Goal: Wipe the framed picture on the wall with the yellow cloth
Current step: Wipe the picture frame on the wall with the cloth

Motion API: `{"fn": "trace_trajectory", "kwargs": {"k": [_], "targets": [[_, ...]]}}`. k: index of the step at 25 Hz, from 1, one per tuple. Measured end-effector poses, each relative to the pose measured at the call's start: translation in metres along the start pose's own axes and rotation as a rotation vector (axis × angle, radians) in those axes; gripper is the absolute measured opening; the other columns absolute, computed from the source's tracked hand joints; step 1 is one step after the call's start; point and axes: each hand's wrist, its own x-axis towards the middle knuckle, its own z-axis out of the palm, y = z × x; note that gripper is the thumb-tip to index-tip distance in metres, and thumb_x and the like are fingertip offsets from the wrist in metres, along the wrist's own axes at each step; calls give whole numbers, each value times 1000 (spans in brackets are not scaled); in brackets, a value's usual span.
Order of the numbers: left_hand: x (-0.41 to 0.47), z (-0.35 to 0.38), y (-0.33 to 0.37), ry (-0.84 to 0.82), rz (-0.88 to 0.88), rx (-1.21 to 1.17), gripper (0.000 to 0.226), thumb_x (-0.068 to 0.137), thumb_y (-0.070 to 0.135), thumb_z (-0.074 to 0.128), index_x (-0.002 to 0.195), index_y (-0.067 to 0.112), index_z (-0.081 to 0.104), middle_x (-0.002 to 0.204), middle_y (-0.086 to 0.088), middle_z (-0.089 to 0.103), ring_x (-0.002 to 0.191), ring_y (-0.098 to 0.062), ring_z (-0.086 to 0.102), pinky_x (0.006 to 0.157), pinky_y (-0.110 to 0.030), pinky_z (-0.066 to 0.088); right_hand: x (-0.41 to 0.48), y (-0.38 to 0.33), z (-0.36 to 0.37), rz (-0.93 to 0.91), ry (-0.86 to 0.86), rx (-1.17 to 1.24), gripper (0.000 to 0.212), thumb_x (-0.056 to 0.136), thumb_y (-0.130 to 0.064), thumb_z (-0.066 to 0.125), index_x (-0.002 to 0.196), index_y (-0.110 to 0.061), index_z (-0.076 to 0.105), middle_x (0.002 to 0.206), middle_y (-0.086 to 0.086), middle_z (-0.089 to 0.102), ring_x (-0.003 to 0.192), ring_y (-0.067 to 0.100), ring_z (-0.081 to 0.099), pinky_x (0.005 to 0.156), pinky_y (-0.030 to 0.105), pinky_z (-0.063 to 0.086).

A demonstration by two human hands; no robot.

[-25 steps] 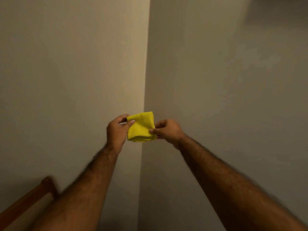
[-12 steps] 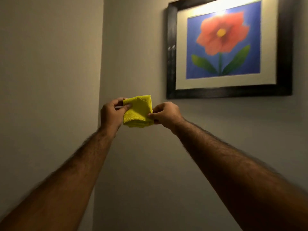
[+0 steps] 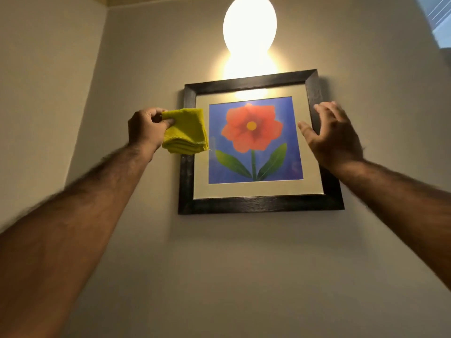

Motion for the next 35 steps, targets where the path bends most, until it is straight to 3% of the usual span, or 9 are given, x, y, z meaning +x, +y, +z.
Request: {"fn": "trace_trajectory", "kwargs": {"k": [3, 8, 12, 15, 18, 22, 29, 33, 35], "targets": [[11, 22, -8, 6, -26, 77, 31, 83, 26, 76, 112, 13, 72, 113, -12, 74, 94, -22, 63, 84, -28, 49, 11, 41, -7, -29, -77, -187, 78, 100, -55, 43, 160, -8, 26, 170, 11, 22, 159, 27, 15, 127, 42, 21], [-3, 54, -23, 65, 11, 201, 29, 87, 20, 72, 112, 7, 66, 117, -18, 70, 105, -33, 64, 85, -32, 48, 3, 63, 18, -117, -240, -289, 95, 92, -74, 25, 164, -13, 9, 174, 4, 3, 161, 19, 1, 129, 40, 12], [-15, 65, -23, 185, 395, 465, 27, 86, 6, 67, 112, 6, 59, 122, -20, 59, 110, -38, 57, 90, -49, 52, -11, 67, 51, -131, -274, -293, 105, 85, -85, 17, 164, -17, 2, 174, -1, -8, 160, 14, -6, 128, 39, 4], [-23, 75, -29, 2, 643, 556, 25, 94, 4, 55, 116, -2, 66, 123, -25, 65, 115, -41, 60, 99, -49, 52, -17, 72, 67, -131, -192, -296, 108, 84, -87, 12, 164, -14, 1, 174, 2, -9, 160, 16, -7, 129, 40, 3], [-48, 80, -44, -127, 566, 496, 50, 102, 22, 44, 145, -4, 44, 154, -24, 43, 146, -36, 38, 123, -45, 28, -23, 77, 75, -154, -135, -339, 111, 85, -87, 9, 163, -9, 3, 174, 7, -5, 161, 20, -4, 130, 41, 3], [-87, 80, -66, -195, 510, 500, 90, 95, 69, 8, 156, 4, 21, 167, -13, 16, 156, -25, 13, 128, -42, 11, -25, 81, 81, -169, -89, -363, 111, 86, -86, 10, 162, -5, 6, 173, 12, -1, 161, 24, 0, 130, 42, 4], [-137, 69, -94, -196, 528, 482, 87, 96, 69, 14, 157, 7, 21, 168, -9, 17, 156, -21, 13, 128, -39, 11, -23, 81, 80, -178, -88, -364, 109, 87, -84, 14, 162, -4, 6, 173, 13, 0, 161, 24, 0, 130, 41, 5], [-48, 87, -55, -244, 453, 492, 103, 86, 80, 6, 158, 7, 13, 169, -10, 8, 157, -22, 6, 129, -40, 6, -24, 80, 80, -165, -79, -374, 108, 87, -83, 13, 162, -5, 5, 173, 12, -2, 161, 24, -1, 130, 41, 4], [6, 95, -29, -294, 362, 457, 96, 89, 76, 10, 159, 10, 9, 170, -7, 3, 158, -21, 2, 129, -40, 3, -24, 79, 81, -166, -76, -374, 108, 88, -82, 13, 162, -4, 5, 173, 12, -1, 161, 24, 0, 130, 40, 3]]}}
